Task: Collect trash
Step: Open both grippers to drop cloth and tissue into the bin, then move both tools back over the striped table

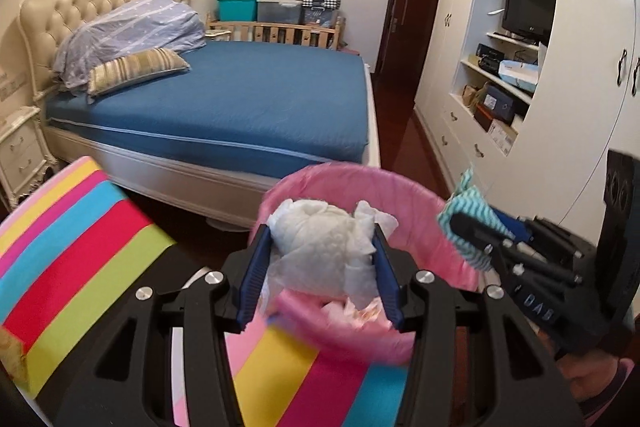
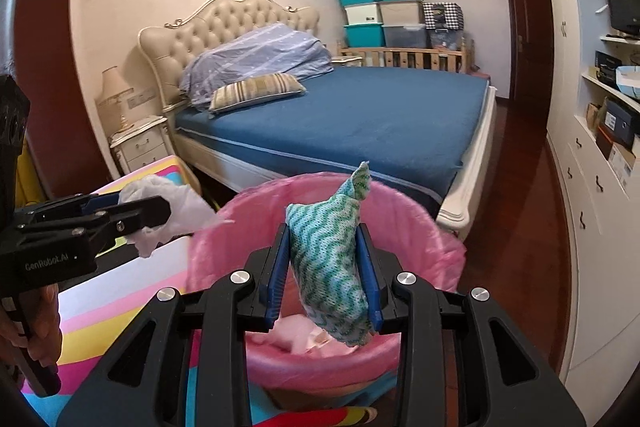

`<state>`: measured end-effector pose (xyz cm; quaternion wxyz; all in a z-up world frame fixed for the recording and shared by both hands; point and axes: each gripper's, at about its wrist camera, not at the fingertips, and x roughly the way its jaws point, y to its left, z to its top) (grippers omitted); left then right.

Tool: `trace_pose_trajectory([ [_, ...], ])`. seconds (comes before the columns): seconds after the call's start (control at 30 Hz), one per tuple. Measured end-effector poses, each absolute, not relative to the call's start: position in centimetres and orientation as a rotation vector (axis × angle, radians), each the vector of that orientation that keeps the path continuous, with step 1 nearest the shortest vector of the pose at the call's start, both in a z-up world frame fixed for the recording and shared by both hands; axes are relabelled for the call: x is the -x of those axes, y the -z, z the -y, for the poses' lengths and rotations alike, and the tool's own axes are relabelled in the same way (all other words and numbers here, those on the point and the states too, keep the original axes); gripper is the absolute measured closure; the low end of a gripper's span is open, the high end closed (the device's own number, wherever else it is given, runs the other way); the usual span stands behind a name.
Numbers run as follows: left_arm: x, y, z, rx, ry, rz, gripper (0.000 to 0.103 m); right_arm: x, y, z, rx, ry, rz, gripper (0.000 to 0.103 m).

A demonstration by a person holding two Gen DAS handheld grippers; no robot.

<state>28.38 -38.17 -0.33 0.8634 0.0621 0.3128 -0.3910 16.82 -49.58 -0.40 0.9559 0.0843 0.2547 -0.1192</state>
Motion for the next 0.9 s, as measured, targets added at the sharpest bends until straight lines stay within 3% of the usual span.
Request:
trace_pose_trajectory([
  [0.07, -29.2, 0.3, 39.3, -0.101, 0.832, -0.661, 0.042, -17.2, 0.5, 50.1, -0.174, 0.243, -0.519, 0.062],
  [0.1, -29.6, 0.3, 39.4, -0.087, 0.821, -0.658, 0.036, -17.2, 0.6, 50.4, -0.180, 0.253, -0.515, 0.050],
  [0.13, -30.1, 0.2, 39.3, -0.065, 0.799, -0.650, 0.023, -17.2, 0.5, 50.5, -0.182, 0.260, -0.503, 0.043],
  [0.17, -30.4, 0.1, 38.7, -0.046, 0.781, -0.646, 0.019, -16.9, 0.5, 50.6, -0.179, 0.264, -0.491, 0.036],
  [0.3, -31.0, -0.3, 35.9, -0.009, 0.739, -0.647, 0.017, -16.0, 0.5, 50.2, -0.167, 0.271, -0.481, 0.035],
  [0.47, -30.1, -0.7, 30.4, 0.013, 0.640, -0.624, 0.005, -14.3, 0.5, 49.2, -0.189, 0.262, -0.469, 0.035],
  [0.9, -22.7, 1.8, 19.9, -0.178, 0.449, -0.587, 0.005, -14.4, 0.5, 41.7, -0.155, 0.130, -0.510, 0.030],
])
